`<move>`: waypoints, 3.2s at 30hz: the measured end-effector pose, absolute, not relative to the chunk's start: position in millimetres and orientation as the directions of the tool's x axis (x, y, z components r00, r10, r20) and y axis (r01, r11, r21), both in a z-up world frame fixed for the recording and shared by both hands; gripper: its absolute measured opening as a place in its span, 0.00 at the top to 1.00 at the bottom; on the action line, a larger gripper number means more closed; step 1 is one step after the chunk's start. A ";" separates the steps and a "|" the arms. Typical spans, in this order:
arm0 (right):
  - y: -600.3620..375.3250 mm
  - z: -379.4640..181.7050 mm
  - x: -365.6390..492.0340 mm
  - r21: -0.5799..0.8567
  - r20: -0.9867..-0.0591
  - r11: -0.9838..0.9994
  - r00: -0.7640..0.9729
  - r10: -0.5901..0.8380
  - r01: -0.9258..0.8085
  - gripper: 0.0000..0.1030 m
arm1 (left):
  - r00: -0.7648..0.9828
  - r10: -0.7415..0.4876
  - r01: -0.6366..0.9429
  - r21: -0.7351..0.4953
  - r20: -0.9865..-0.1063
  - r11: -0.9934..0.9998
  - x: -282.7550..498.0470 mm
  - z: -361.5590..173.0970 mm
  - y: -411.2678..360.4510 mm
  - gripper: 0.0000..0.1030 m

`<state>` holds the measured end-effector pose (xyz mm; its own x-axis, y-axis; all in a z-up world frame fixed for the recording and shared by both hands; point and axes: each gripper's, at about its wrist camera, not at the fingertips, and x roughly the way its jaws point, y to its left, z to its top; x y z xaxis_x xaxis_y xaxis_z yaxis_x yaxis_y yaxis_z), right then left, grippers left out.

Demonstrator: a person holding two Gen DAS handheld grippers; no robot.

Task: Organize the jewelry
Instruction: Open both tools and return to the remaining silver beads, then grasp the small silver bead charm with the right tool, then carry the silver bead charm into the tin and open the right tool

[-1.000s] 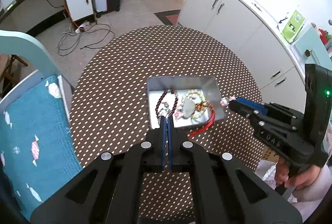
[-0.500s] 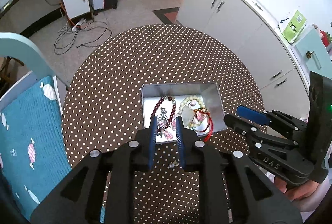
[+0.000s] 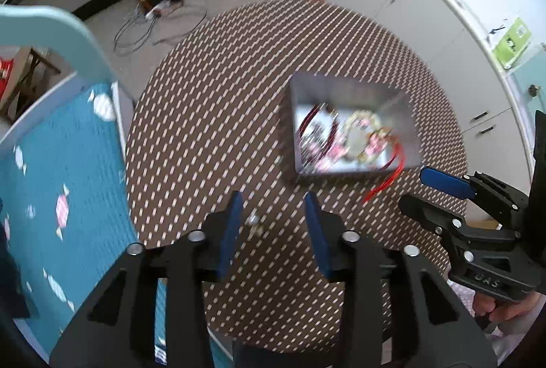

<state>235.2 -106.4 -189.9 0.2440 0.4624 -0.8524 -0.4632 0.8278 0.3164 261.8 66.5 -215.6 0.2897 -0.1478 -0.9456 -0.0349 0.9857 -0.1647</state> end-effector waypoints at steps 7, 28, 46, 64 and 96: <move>-79.3 -222.6 217.7 0.295 -0.890 0.798 0.152 0.429 -0.526 0.54 | 0.209 -0.150 -0.079 -0.169 -0.966 0.982 241.2 -256.4 81.0 0.53; -48.7 -256.2 226.0 0.257 -0.909 0.773 0.127 0.398 -0.580 0.75 | 0.194 -0.153 -0.079 -0.170 -0.969 0.982 258.2 -298.8 82.8 0.90; -67.0 -253.8 232.7 0.307 -0.890 0.797 0.141 0.435 -0.521 0.97 | 0.235 -0.159 -0.077 -0.182 -0.959 0.980 257.6 -281.8 81.5 0.90; -45.3 -259.9 233.6 0.255 -0.906 0.745 0.117 0.407 -0.617 0.90 | 0.247 -0.138 -0.104 -0.168 -0.959 0.980 250.6 -273.0 81.0 0.90; -117.6 -171.8 261.0 0.324 -0.823 0.870 0.342 0.453 -0.371 0.66 | 0.364 -0.215 0.093 -0.195 -0.906 0.976 297.4 -202.6 37.9 0.65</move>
<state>261.0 -117.6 -171.8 0.3420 0.4529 -0.8233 -0.3711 0.8701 0.3244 297.4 37.9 -202.6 0.3637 -0.2153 -0.9063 0.0932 0.9765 -0.1945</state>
